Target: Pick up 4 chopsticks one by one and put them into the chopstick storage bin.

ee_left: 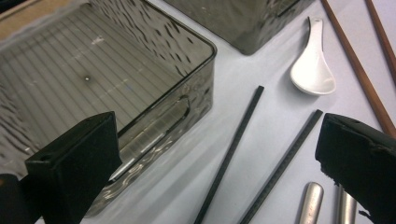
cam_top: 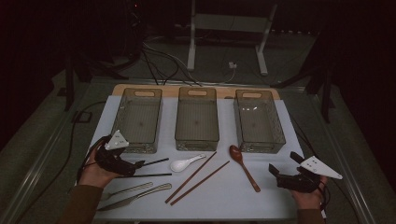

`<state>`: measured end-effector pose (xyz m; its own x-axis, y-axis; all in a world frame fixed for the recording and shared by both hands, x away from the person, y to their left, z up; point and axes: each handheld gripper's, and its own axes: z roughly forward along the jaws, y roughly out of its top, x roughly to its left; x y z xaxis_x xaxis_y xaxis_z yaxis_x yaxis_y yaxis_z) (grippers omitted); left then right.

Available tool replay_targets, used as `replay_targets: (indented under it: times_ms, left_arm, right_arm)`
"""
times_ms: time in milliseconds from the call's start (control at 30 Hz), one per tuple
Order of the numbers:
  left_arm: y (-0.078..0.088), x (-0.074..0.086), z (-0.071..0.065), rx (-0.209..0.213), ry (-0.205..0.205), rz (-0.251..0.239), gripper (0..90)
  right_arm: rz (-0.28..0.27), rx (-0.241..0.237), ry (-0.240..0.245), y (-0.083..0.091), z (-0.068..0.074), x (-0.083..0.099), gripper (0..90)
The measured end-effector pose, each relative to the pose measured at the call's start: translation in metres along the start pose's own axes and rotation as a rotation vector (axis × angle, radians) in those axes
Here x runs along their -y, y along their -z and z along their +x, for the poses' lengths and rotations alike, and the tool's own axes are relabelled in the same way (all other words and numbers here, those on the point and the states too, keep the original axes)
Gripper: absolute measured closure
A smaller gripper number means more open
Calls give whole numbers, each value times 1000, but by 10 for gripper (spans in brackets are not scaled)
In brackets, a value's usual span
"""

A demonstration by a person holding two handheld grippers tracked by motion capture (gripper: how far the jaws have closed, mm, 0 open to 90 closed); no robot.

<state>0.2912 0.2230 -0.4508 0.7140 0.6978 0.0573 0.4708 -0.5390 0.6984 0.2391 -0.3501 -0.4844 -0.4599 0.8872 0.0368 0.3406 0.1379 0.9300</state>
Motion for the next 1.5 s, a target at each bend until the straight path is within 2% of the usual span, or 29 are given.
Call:
replay_targets:
  times_ms: [867,1100,1200,1333,1500]
  left_arm:
    - [-26,0,1,77,-17,115,21]
    - [-32,1,2,99,-18,144,75]
    - [-35,1,2,99,-17,157,87]
    - [-37,2,3,92,-13,169,164]
    - [-43,3,3,87,-26,202,192]
  right_arm:
    - [-3,3,-12,0,-2,1,0]
    - [-4,3,-17,1,-3,1,0]
    - [-4,3,-18,1,-3,1,0]
    - [-3,2,-22,1,-3,1,0]
    - [-4,2,-22,1,-3,1,0]
